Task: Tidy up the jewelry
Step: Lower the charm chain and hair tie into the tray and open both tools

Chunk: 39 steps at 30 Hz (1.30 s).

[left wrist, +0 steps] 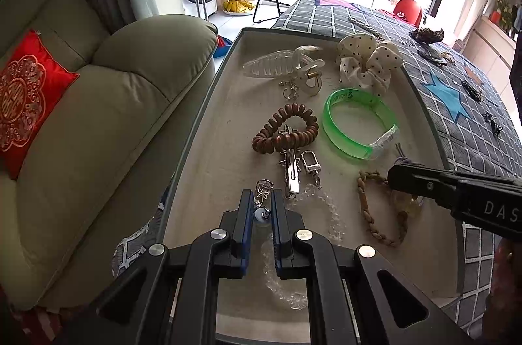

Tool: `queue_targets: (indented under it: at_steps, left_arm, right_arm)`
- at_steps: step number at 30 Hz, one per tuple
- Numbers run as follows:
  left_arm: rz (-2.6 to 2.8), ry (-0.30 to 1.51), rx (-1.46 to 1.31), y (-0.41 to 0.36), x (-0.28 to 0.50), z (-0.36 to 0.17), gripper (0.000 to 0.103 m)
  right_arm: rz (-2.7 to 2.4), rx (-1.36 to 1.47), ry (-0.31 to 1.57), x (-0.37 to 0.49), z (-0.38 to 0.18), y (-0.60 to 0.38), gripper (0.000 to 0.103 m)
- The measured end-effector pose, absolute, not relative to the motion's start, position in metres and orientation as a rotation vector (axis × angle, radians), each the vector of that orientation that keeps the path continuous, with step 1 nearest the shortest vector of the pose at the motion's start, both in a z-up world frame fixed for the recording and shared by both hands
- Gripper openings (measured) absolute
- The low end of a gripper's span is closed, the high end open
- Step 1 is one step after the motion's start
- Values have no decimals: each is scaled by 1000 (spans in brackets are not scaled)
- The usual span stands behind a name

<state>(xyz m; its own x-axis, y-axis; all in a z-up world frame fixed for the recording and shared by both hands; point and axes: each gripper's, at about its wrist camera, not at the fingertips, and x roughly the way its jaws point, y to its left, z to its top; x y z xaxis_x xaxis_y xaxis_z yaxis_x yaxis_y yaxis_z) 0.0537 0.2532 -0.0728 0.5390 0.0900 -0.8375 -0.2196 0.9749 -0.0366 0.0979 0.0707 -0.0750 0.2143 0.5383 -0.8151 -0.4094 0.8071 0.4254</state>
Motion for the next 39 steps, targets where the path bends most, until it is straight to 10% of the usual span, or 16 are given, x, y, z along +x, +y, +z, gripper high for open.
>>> queue_targets:
  at_steps: [4,8,31,33,34,35,39]
  left_arm:
    - [189,985,-148,254,53,-72,12]
    - [192,985,-144,253,52,-71,12]
    - [214,968,-119,247,48,-63,13]
    - [214,967,-118,246,48,-61,38]
    - [221,961,-120,246,47,-60,82]
    - [239,934,-119,246,44,-56,97]
    - [225,885,-106,241,41,-43,97]
  right_arm:
    - [668,135,1180,97,-72,70,10]
    - [682,142,1150,93,-65,68,52]
    - [673,129,1052,68,-27,48,61]
    - [673,130,1050,67,-26,46,61]
    - [674,131,1049,67,-26,46,61]
    - [674,131,1048,67,-25,46,61]
    - [671,135,1041,66,-23,42,61]
